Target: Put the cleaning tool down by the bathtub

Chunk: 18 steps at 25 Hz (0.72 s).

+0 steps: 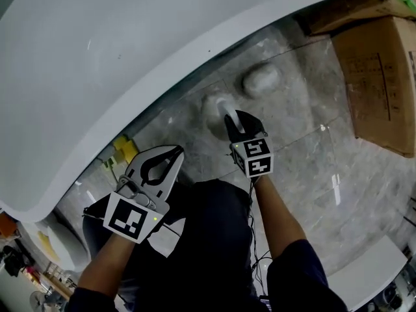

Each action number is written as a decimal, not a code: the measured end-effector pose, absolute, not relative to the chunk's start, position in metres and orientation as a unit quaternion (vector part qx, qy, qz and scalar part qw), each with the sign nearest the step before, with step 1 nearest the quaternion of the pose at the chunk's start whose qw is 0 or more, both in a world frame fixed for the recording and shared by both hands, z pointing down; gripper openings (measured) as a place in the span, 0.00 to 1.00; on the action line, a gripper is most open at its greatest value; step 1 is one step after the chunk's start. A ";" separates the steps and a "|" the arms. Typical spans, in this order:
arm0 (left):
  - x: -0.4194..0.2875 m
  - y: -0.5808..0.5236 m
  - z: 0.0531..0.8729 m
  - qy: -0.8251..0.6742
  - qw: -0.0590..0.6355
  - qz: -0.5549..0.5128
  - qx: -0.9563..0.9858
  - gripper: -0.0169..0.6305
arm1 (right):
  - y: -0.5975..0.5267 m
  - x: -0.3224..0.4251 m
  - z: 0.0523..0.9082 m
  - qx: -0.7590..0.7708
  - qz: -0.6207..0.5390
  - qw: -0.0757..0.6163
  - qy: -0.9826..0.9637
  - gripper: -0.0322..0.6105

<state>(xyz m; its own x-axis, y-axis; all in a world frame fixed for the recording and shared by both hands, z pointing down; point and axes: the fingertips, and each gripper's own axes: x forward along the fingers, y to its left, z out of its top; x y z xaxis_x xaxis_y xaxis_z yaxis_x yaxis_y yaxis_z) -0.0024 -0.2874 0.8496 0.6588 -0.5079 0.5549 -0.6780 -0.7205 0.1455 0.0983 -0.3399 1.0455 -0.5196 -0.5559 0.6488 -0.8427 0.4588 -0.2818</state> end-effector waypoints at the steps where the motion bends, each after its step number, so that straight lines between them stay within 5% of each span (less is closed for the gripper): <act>1: -0.003 -0.288 0.858 -0.331 0.172 0.247 0.894 0.08 | -0.340 0.097 1.060 0.425 0.298 0.247 -0.818 0.20; 18: 0.004 -0.293 0.930 -0.322 0.178 0.255 0.894 0.08 | -0.331 0.081 1.198 0.398 0.242 0.355 -0.811 0.21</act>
